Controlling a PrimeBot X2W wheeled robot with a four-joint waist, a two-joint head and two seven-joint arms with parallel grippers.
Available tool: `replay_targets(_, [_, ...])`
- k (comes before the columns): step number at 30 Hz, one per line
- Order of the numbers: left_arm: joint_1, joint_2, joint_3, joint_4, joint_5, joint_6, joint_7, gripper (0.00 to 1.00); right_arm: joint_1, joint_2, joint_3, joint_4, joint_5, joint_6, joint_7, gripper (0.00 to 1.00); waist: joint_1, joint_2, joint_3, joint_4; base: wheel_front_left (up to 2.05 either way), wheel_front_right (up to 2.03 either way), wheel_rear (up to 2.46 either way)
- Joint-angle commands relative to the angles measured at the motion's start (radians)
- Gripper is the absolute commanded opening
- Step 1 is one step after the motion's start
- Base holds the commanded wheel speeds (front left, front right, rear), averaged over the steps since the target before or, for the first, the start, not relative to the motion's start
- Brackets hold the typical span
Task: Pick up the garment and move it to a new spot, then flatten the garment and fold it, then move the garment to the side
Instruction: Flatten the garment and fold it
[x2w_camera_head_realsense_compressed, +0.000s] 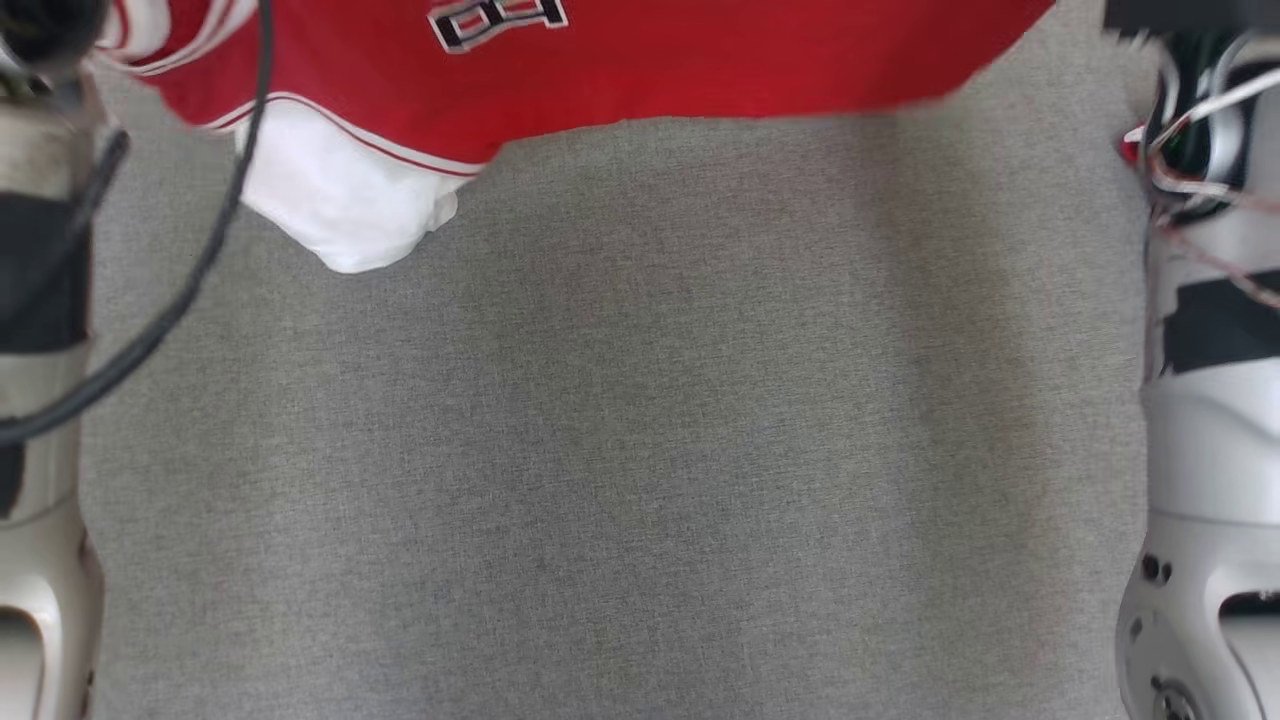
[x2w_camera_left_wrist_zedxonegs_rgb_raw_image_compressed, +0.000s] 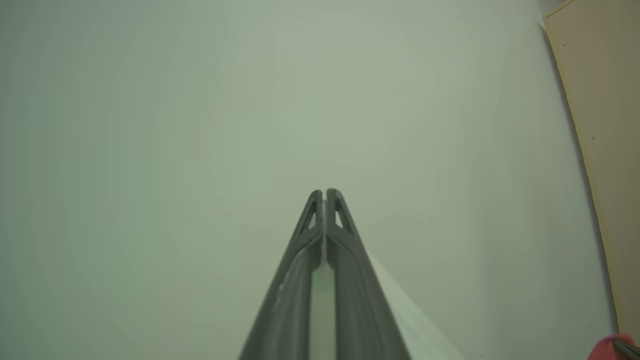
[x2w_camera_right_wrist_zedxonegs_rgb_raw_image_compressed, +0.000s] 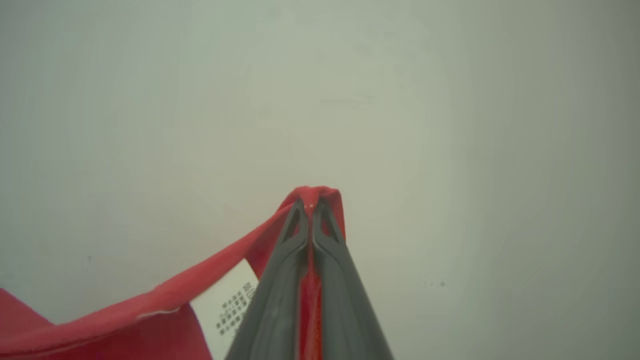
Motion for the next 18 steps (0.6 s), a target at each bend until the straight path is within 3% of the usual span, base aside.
replay_targets(1, [0.033, 0.005, -0.012, -0.004, -0.012, -0.001, -0.002, 0.00, 0.026, 0.002, 0.004, 0.005, -0.009, -0.002, 0.000, 0.00, 0.0000, -0.0001, 0.002, 0.003, 0.00, 0.00, 0.00])
replay_targets(18, [0.215, 0.073, -0.150, -0.041, -0.126, -0.002, -0.003, 0.00, 0.162, -0.046, 0.015, 0.047, 0.011, -0.002, -0.001, 0.00, 0.0000, -0.0001, -0.042, 0.034, 0.00, 0.00, 0.00])
